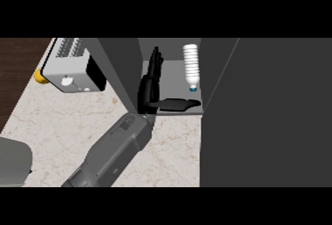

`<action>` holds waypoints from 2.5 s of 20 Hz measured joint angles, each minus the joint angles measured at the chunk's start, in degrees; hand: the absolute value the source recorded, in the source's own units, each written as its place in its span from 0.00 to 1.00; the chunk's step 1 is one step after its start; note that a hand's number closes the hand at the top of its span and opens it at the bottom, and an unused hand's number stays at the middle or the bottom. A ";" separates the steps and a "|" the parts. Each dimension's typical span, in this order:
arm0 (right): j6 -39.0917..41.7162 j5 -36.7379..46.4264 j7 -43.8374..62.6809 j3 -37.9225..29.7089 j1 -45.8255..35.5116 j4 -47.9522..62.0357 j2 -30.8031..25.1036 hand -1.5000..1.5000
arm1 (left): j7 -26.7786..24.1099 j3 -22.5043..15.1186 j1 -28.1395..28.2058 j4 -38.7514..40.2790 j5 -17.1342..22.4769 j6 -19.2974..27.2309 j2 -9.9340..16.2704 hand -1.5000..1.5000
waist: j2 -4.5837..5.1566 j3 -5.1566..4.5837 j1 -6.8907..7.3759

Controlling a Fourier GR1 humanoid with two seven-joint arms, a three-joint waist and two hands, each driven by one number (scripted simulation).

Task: Pick up the bottled water, place it into the cabinet and close the cabinet

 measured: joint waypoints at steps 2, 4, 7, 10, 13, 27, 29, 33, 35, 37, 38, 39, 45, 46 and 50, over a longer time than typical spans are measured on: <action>0.26 -0.08 -0.09 -0.13 0.56 -0.04 0.30 0.00 | 0.06 -2.71 4.48 -5.52 0.15 1.64 0.01 0.00 | -0.14 0.00 0.43; 0.12 -0.23 0.01 -0.29 0.85 -0.18 0.49 0.00 | 0.86 -4.10 7.84 -10.72 -0.34 2.57 0.35 0.00 | -0.13 0.00 0.79; 0.18 -0.47 0.16 -1.54 0.61 -0.13 0.17 0.00 | 1.12 -7.15 14.07 -17.48 -1.48 4.26 0.36 0.00 | -0.06 0.01 0.99; 0.28 -0.56 0.39 -1.30 0.56 -0.29 0.51 0.00 | 1.75 -9.75 19.56 -23.93 -2.32 4.45 1.56 1.00 | 0.03 0.01 1.01; 1.42 -0.55 0.71 -0.28 0.35 -0.24 0.61 1.00 | 1.74 -12.80 25.33 -29.34 -2.93 2.88 3.41 1.00 | 0.11 0.01 1.03; 11.32 -0.71 2.71 3.41 2.68 -0.43 -2.81 1.00 | 4.09 -14.54 43.68 -53.69 -3.86 -1.92 23.03 1.00 | 0.13 -0.01 0.99; 13.32 -0.63 3.13 4.99 3.43 -0.60 -3.43 1.00 | 4.02 -13.24 45.72 -55.92 -3.38 -2.82 26.05 1.00 | 0.07 -0.04 0.96; 15.50 -0.44 3.00 7.29 2.90 -0.97 -3.84 1.00 | 2.88 -10.00 49.44 -59.15 -1.66 -5.55 30.96 1.00 | 0.03 -0.11 1.01; 16.23 -0.32 2.72 8.46 2.95 -1.22 -3.51 1.00 | 1.86 -8.25 51.48 -60.49 -0.36 -7.31 32.97 0.00 | -0.08 -0.17 0.86; 16.65 -0.20 2.33 9.12 2.68 -1.40 -3.24 1.00 | 1.79 -5.83 52.55 -62.16 1.70 -9.12 34.96 0.00 | -0.15 -0.23 0.61; 17.12 -0.10 2.09 9.42 2.48 -1.46 -3.08 1.00 | 1.56 -4.60 53.41 -62.77 2.74 -10.12 36.01 0.00 | -0.23 -0.25 0.59; 17.64 -0.02 2.10 10.11 2.36 -1.53 -3.16 1.00 | 1.30 -3.54 54.35 -63.23 3.50 -10.88 37.01 0.00 | -0.30 -0.29 0.68; 18.57 0.53 3.53 15.18 1.51 -1.87 -3.75 1.00 | 0.52 2.53 58.66 -66.59 7.10 -13.60 41.97 0.00 | -0.51 -0.45 1.25; 18.69 0.66 3.88 16.00 1.11 -1.87 -3.90 1.00 | 0.37 3.34 59.62 -67.22 7.46 -13.98 42.84 0.00 | -0.61 -0.46 1.55; 18.81 1.10 5.25 18.90 -1.26 -1.96 -5.11 1.00 | -0.04 6.49 62.31 -67.69 9.55 -15.98 45.22 0.00 | -0.77 -0.70 1.85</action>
